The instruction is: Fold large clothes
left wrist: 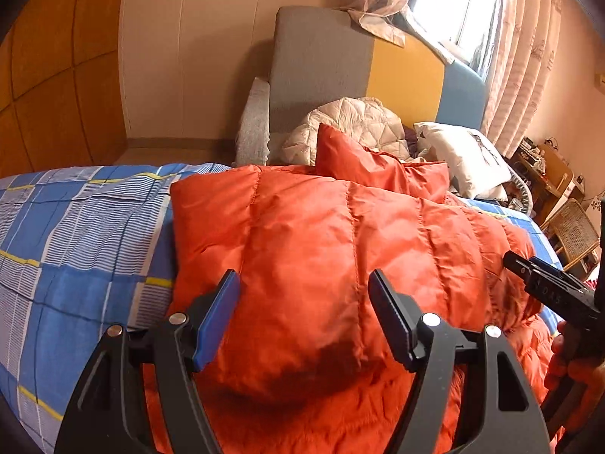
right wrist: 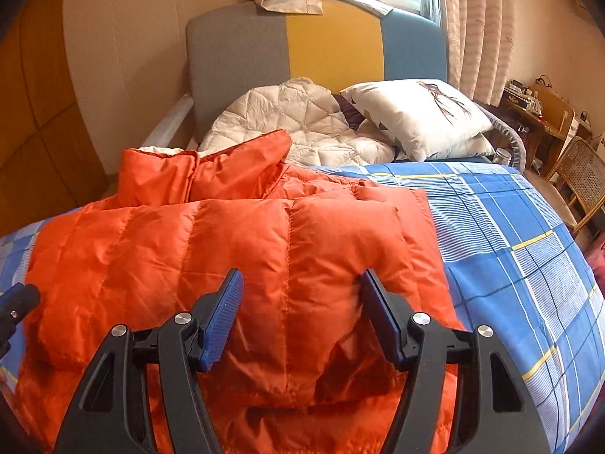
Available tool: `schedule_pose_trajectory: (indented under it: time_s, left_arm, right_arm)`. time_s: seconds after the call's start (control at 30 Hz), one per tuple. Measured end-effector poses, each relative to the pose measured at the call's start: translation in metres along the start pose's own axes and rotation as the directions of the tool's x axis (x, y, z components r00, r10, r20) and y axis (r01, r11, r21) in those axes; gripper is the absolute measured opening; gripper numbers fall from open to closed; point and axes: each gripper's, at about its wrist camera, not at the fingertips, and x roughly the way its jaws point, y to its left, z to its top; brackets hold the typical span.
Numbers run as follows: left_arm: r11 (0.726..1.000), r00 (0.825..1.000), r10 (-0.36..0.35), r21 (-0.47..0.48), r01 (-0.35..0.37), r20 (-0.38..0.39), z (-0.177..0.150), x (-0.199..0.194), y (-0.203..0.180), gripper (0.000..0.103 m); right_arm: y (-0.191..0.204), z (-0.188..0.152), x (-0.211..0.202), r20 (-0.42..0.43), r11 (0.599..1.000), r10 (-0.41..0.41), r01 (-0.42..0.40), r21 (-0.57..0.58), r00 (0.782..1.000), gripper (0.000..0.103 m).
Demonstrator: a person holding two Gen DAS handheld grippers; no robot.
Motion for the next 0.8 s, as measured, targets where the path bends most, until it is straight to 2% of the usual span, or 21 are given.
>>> schedule_pose_trajectory:
  time_s: [0.33,0.6,0.73,0.8]
  left_arm:
    - [0.999,0.999,0.031,0.031,-0.031,-0.020,0.005,0.038,-0.004,0.072]
    - [1.000,0.997,0.000,0.000,0.000,-0.072,-0.007,0.072,0.006,0.072]
    - [1.000,0.996,0.008,0.000,-0.008,-0.091,-0.007,0.073,0.005,0.071]
    - [1.000,0.995,0.013,0.009,-0.012,-0.096,-0.007,0.061,0.006,0.073]
  right_arm:
    - [0.001,0.002,0.041,-0.047,0.998,-0.049,0.047,-0.043,0.998,0.065]
    - [0.009,-0.007,0.083,-0.106,0.993,-0.059,0.048,-0.106,0.993,0.065]
    - [0.010,-0.006,0.085,-0.125,0.993,-0.071,0.058,-0.105,0.990,0.065]
    - [0.005,-0.001,0.076,-0.154,0.996,-0.046,0.034,-0.085,0.987,0.067]
